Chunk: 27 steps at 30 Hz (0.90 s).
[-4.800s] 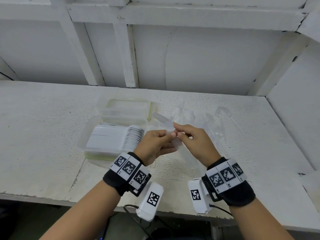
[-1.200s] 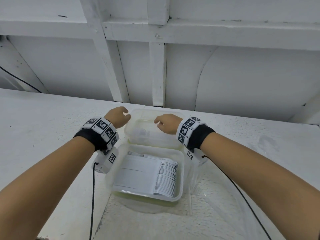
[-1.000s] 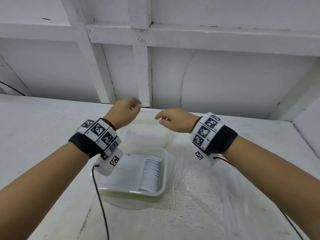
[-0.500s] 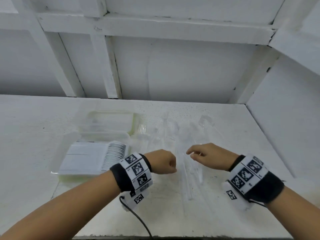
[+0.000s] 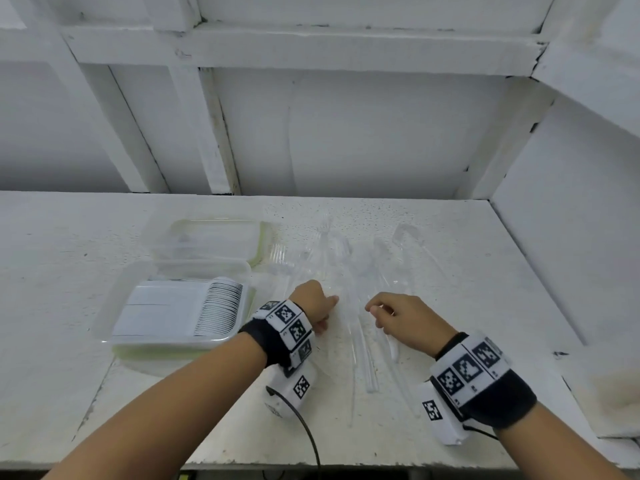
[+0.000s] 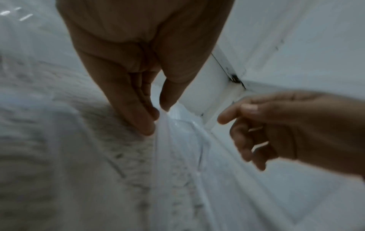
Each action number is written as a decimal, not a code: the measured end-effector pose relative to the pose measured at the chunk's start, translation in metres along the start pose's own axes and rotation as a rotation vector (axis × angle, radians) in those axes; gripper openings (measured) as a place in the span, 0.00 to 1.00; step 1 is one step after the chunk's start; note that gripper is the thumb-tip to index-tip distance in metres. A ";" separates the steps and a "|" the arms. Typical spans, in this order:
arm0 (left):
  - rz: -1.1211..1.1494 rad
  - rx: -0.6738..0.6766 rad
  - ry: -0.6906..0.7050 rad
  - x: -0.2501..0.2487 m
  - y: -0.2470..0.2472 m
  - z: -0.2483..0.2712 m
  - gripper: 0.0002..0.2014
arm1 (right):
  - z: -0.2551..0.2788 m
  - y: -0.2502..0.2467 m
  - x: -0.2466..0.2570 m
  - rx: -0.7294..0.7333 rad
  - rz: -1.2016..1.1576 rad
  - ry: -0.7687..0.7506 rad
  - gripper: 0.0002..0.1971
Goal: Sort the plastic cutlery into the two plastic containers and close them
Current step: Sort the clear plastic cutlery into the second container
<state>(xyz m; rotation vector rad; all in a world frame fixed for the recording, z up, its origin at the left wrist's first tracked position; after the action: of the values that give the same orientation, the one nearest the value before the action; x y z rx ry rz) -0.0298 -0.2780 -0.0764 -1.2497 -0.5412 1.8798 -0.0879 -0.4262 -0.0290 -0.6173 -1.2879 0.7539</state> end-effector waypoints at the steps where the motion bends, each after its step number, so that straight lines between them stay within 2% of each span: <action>1: 0.056 0.007 -0.022 0.002 -0.002 0.000 0.21 | -0.003 -0.002 0.003 -0.021 -0.011 0.006 0.11; 6: 0.183 -0.021 -0.069 0.011 -0.009 0.001 0.18 | -0.030 -0.001 0.012 -0.093 -0.020 0.037 0.13; 11: 0.246 -0.029 -0.099 0.013 -0.013 0.007 0.16 | -0.054 0.014 0.023 -0.095 0.218 0.040 0.16; 14: 0.232 -0.141 -0.063 0.013 -0.022 0.009 0.13 | -0.058 0.023 0.025 -0.047 0.396 0.053 0.17; 17: 0.424 -0.183 -0.073 0.016 -0.026 0.012 0.08 | -0.061 0.027 0.020 -0.033 0.428 0.100 0.15; 19: 0.557 -0.167 -0.103 0.018 -0.027 0.015 0.06 | -0.062 0.028 0.016 -0.015 0.336 0.161 0.16; 21: 0.574 -0.194 -0.101 0.020 -0.028 0.015 0.05 | -0.061 0.028 0.012 0.026 0.081 0.278 0.15; 23: 0.485 -0.216 -0.086 0.022 -0.027 0.012 0.06 | -0.053 0.024 0.011 0.064 -0.195 0.379 0.11; 27: 0.255 -0.098 -0.137 0.024 -0.013 0.008 0.14 | -0.037 0.013 0.011 0.075 -0.481 0.382 0.14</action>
<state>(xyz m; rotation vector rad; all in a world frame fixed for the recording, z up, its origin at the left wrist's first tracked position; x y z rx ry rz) -0.0363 -0.2499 -0.0774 -1.3102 -0.5745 2.1877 -0.0518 -0.4091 -0.0387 -0.3454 -0.9919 0.2667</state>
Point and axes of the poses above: each hand's wrist, its own z-axis away from the middle knuckle, its own y-axis out of the palm, x = y × z, the point moved 6 cm from there along -z, towards the middle knuckle, and after that the axes turned 10 degrees about -x, right-handed, at the moved point
